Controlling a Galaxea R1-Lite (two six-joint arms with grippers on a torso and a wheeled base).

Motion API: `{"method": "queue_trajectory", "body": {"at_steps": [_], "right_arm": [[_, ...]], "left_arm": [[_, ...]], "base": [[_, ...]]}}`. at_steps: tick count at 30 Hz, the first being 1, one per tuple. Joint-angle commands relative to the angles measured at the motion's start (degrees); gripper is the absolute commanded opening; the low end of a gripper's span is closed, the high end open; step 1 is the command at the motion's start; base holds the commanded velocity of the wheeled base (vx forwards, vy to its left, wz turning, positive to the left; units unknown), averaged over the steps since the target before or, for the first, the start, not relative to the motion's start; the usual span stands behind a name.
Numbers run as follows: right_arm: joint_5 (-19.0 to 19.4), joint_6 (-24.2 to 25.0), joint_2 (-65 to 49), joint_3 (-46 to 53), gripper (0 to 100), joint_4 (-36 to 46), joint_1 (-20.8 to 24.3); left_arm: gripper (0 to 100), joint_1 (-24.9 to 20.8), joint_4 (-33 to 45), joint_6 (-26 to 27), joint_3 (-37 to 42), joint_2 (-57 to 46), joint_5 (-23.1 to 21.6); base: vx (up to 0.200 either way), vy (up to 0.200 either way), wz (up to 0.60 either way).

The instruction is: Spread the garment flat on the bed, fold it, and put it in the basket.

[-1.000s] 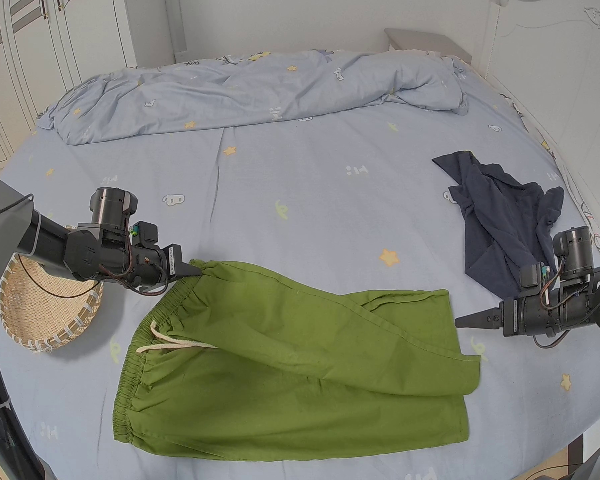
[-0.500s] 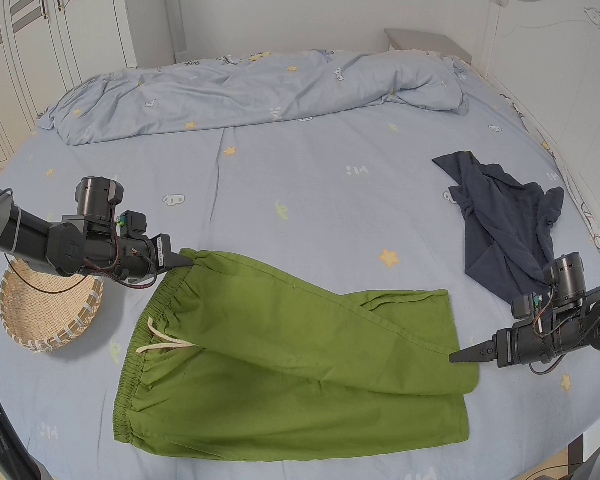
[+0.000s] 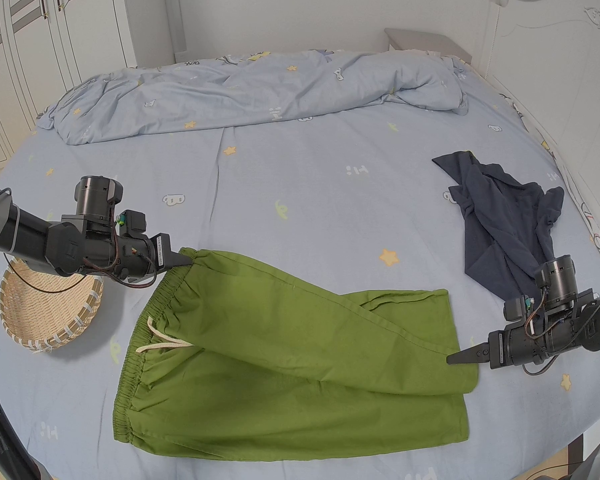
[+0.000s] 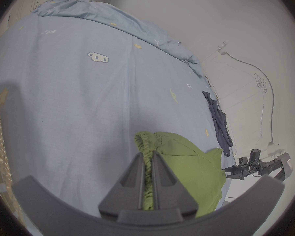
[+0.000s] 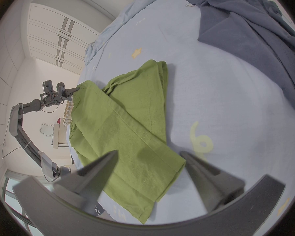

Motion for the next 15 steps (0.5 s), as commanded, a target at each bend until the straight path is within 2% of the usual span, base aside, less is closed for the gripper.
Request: {"method": "queue_trajectory", "body": {"at_steps": [1, 12, 15], "right_arm": [[0.03, 0.02, 0.63, -0.02, 0, -0.17, -0.12], [-0.06, -0.07, 0.37, -0.02, 0, -0.26, -0.91], [-1.11, -0.24, 0.1, -0.28, 0, -0.7, -0.74]], "left_arm": [[0, 0.03, -0.1, -0.01, 0.0, -0.01, -0.01], [0, 0.12, -0.01, -0.1, 0.09, -0.45, -0.01], [0, 0.3, -0.01, -0.1, 0.35, -1.16, 0.08]], "base": [[0.0, 0.0, 0.0], [0.0, 0.0, 0.0], [0.0, 0.0, 0.0]]}}
